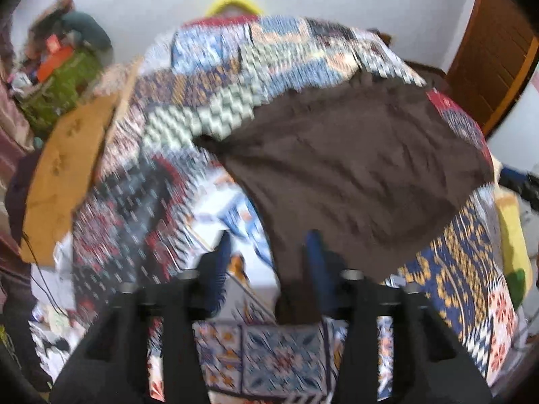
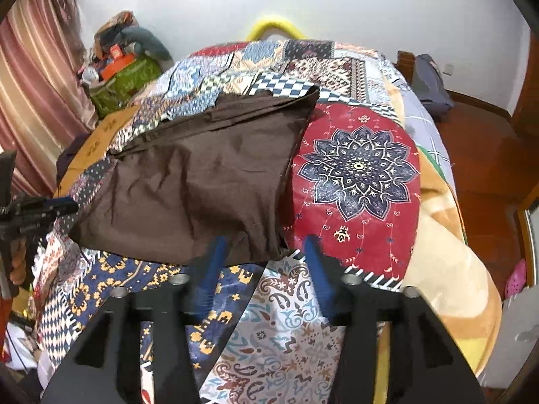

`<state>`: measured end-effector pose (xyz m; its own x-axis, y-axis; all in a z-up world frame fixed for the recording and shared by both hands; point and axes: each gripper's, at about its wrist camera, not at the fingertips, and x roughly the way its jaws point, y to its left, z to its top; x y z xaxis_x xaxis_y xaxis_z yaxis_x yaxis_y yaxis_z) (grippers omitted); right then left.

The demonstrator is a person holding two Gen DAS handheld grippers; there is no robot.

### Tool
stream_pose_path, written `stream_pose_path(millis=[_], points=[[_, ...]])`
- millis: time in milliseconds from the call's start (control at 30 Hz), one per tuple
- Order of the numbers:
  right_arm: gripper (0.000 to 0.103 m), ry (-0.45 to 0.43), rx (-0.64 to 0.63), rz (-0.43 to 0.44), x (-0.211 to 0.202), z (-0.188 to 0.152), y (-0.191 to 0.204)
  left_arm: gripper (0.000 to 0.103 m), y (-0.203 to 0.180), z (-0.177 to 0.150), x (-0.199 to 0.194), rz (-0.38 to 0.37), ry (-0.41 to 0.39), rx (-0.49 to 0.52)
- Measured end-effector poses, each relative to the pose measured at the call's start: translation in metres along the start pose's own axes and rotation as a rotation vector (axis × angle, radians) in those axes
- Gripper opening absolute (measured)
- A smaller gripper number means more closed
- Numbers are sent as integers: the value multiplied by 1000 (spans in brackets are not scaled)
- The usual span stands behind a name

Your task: Fold small clothes

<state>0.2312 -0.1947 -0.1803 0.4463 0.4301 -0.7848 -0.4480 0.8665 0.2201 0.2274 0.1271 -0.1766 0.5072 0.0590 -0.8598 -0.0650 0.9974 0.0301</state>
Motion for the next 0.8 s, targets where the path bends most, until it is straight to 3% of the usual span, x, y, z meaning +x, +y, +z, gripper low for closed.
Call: stream_pose_path(millis=[167, 333, 567, 633, 700, 800], points=[[51, 28, 59, 27, 14, -15, -2, 71, -4, 39, 18, 39, -42, 60], [51, 70, 129, 48, 39, -24, -9, 72, -8, 75, 70, 78, 6, 113], [50, 43, 137, 52, 49, -12, -10, 74, -16, 105, 127, 103, 59, 191], [43, 28, 127, 44, 50, -9, -8, 78, -16, 113, 128, 76, 24, 183], [27, 30, 123, 52, 53, -6, -8, 79, -15, 122, 131, 68, 3, 174], [17, 32, 104, 52, 56, -6, -6, 79, -9, 136, 140, 64, 6, 149]])
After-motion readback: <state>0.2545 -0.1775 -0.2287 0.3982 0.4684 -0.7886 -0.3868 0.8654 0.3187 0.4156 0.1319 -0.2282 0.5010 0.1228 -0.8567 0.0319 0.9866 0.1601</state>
